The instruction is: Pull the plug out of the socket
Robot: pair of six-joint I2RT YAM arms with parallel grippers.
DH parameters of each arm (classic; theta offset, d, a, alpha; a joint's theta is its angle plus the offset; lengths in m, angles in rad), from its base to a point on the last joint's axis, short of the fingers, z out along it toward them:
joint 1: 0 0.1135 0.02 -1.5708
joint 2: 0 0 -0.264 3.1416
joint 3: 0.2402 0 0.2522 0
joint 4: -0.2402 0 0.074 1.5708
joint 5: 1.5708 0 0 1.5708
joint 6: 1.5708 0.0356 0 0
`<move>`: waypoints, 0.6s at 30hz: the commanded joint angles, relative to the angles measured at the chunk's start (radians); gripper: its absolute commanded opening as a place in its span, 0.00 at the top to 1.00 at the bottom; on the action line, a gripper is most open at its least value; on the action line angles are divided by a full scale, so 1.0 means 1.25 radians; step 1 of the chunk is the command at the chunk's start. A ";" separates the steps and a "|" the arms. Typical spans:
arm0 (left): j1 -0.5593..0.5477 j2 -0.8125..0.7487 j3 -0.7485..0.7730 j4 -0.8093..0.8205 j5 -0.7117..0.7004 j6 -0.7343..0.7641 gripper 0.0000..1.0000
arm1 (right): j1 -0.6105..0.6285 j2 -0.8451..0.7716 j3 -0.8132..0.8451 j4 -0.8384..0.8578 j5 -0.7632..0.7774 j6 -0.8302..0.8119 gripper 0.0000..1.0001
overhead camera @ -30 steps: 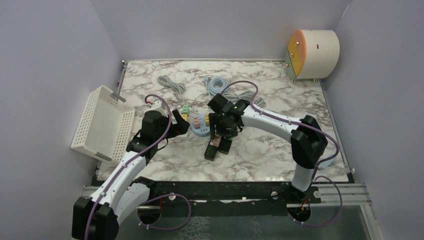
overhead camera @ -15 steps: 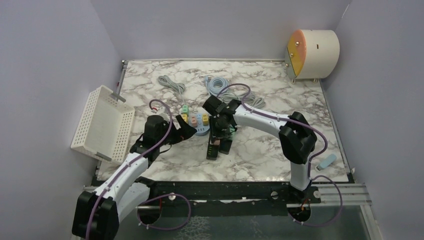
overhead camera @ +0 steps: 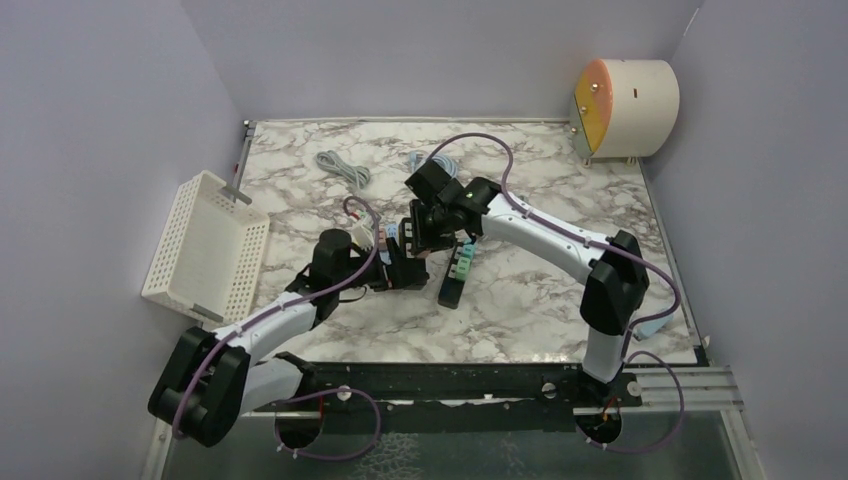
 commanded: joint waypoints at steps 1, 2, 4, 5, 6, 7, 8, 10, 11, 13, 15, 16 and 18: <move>-0.014 0.036 0.005 0.066 0.006 -0.016 0.12 | 0.007 -0.040 0.014 0.061 -0.051 -0.014 0.99; -0.014 0.038 -0.001 0.073 -0.003 -0.020 0.23 | 0.006 -0.045 0.013 0.067 -0.063 -0.015 0.99; -0.014 0.041 -0.014 0.099 -0.020 -0.033 0.55 | 0.006 -0.056 0.016 0.074 -0.079 -0.016 0.99; -0.015 0.046 -0.017 0.111 -0.021 -0.038 0.74 | 0.006 -0.060 0.019 0.074 -0.083 -0.016 0.99; -0.014 0.054 -0.016 0.116 -0.023 -0.043 0.91 | 0.006 -0.064 0.024 0.070 -0.086 -0.017 0.99; -0.015 0.064 -0.015 0.116 -0.029 -0.050 1.00 | 0.006 -0.069 0.031 0.067 -0.089 -0.018 0.99; -0.014 0.073 -0.017 0.118 -0.038 -0.062 1.00 | 0.004 -0.073 0.040 0.062 -0.094 -0.022 0.99; -0.014 0.093 -0.017 0.123 -0.055 -0.079 1.00 | 0.000 -0.080 0.063 0.046 -0.113 -0.031 0.99; -0.015 0.104 -0.015 0.123 -0.061 -0.083 1.00 | -0.001 -0.081 0.079 0.036 -0.129 -0.043 0.99; -0.015 0.128 -0.007 0.123 -0.064 -0.088 1.00 | -0.001 -0.075 0.128 -0.016 -0.143 -0.085 0.99; -0.014 0.156 0.002 0.123 -0.069 -0.100 1.00 | 0.000 -0.073 0.168 -0.063 -0.140 -0.126 0.99; -0.013 0.171 0.006 0.123 -0.073 -0.109 1.00 | -0.001 -0.074 0.183 -0.088 -0.128 -0.143 0.99; -0.011 0.199 0.013 0.124 -0.083 -0.132 1.00 | 0.000 -0.085 0.199 -0.124 -0.087 -0.160 0.99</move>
